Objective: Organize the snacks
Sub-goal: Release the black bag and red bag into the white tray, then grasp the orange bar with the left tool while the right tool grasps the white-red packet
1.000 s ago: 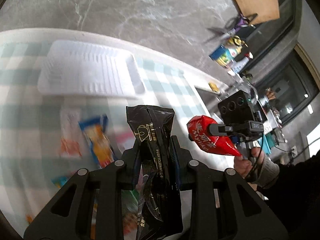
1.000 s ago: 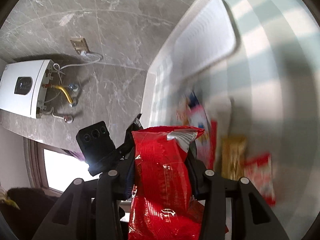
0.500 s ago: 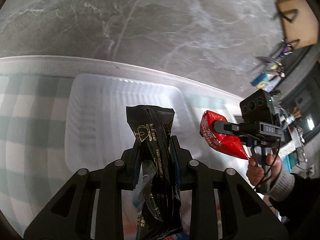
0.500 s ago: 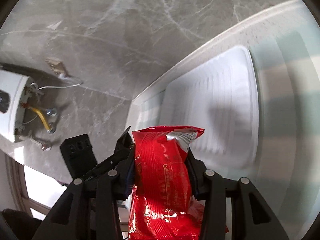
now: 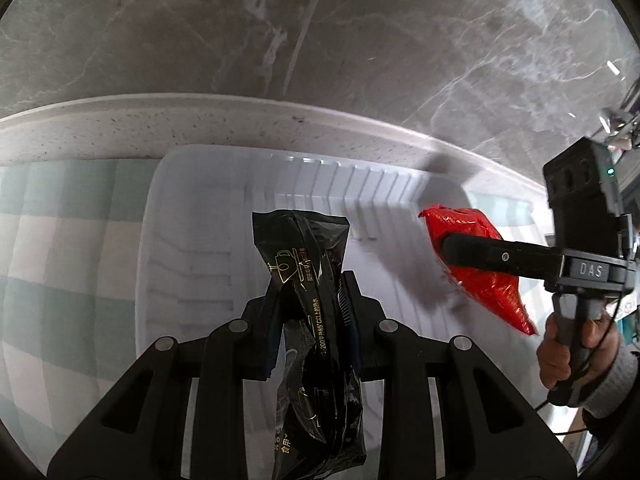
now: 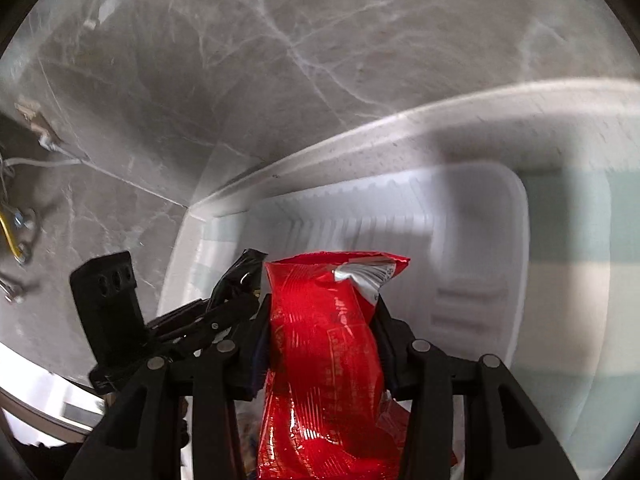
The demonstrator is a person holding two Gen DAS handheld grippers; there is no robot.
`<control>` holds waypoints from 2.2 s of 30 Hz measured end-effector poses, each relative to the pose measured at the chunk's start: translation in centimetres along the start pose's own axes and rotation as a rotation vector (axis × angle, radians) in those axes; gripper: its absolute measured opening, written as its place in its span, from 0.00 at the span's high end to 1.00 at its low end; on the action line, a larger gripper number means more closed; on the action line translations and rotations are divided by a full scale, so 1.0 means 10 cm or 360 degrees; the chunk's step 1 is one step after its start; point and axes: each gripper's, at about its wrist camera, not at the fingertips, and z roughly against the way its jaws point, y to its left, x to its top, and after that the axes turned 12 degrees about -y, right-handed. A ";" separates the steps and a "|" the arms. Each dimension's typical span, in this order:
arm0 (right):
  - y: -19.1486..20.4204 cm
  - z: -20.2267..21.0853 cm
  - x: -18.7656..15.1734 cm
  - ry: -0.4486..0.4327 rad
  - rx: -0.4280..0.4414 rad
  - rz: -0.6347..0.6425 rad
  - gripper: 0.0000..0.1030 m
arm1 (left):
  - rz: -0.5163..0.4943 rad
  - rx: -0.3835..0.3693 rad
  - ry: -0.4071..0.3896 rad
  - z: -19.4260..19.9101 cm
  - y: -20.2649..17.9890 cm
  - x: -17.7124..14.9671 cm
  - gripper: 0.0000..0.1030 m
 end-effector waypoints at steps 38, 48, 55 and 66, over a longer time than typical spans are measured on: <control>1.22 1.27 -1.47 -0.0057 -0.0106 0.0620 0.27 | 0.0022 0.0195 -0.0318 2.14 -0.38 -0.83 0.56; 1.11 1.28 -2.29 0.0144 -0.0180 0.0566 0.27 | 0.0215 0.0355 -0.0083 2.65 -0.04 -2.04 0.56; 1.00 1.24 -2.55 0.0224 -0.0105 0.0403 0.27 | 0.0296 0.0388 0.0009 2.68 0.07 -2.48 0.56; 0.91 1.15 -2.54 0.0229 -0.0245 0.0413 0.27 | 0.0327 0.0395 0.0051 2.57 0.16 -2.52 0.56</control>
